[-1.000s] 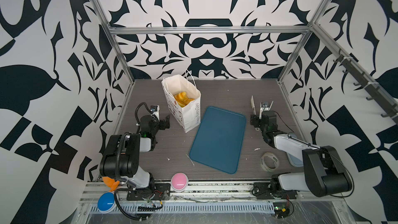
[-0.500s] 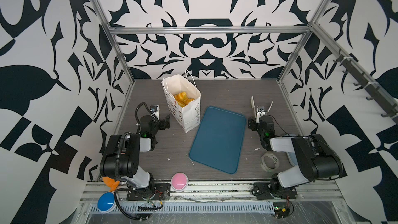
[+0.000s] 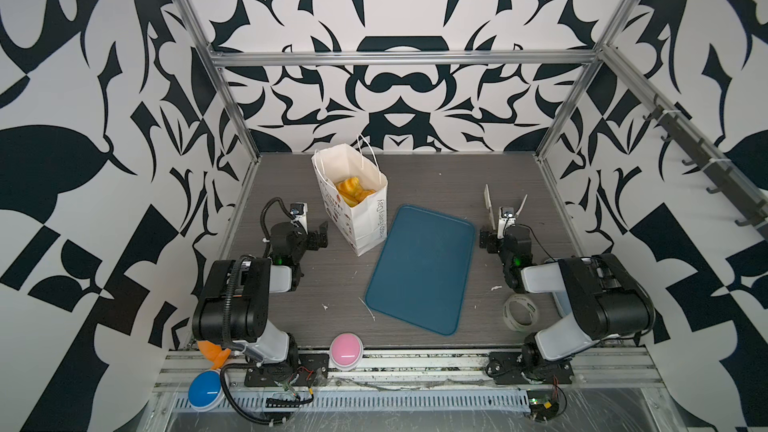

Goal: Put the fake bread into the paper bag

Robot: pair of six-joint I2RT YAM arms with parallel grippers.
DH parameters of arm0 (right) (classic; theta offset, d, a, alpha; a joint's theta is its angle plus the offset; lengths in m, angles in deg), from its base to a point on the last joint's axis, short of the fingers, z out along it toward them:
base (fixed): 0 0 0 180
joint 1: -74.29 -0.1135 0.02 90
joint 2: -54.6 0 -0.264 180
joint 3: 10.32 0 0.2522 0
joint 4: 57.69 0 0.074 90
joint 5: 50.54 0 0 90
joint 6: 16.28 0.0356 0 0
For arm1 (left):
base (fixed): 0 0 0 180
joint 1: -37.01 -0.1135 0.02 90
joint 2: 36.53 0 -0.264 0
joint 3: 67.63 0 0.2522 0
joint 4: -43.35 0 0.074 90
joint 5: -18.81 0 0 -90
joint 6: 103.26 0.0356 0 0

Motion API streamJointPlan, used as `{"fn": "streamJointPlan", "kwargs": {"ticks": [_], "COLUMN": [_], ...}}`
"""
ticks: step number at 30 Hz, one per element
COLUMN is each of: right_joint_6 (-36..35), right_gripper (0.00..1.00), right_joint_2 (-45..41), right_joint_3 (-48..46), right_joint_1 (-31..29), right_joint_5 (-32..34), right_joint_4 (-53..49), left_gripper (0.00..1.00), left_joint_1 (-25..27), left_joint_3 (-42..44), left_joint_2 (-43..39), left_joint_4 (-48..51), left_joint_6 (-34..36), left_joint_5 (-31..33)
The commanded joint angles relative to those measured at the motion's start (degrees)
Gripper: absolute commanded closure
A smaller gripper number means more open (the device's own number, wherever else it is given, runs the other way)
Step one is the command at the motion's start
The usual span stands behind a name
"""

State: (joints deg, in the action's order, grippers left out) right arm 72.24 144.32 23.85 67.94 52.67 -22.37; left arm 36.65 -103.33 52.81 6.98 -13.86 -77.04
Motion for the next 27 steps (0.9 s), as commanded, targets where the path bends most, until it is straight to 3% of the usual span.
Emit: {"fn": "streamJointPlan", "kwargs": {"ticks": [1,14,19,27], "right_joint_6": [0.66,0.87,-0.01,0.20], "right_gripper": [0.00,0.00,0.00,0.00], "right_joint_2": [-0.55,-0.50,-0.24,-0.30], "right_joint_3": [-0.14,-0.28,-0.59,-0.52], "right_joint_1": [0.04,0.01,0.01,0.18], "right_joint_5": [-0.26,0.05,-3.76,-4.01], "right_joint_4": [3.54,3.84,4.72,4.53], "left_gripper": [0.01,0.01,0.01,0.01], "left_joint_1": [-0.18,-0.08,-0.08,-0.08], "left_joint_3": [0.31,0.31,0.23,0.22], "left_joint_2": [0.13,0.21,0.21,0.22], "left_joint_4": [-1.73,-1.73,-1.73,-1.73], "left_joint_6": [-0.36,-0.37,-0.32,-0.37], "left_joint_5": [-0.20,0.06,0.04,0.05]}}
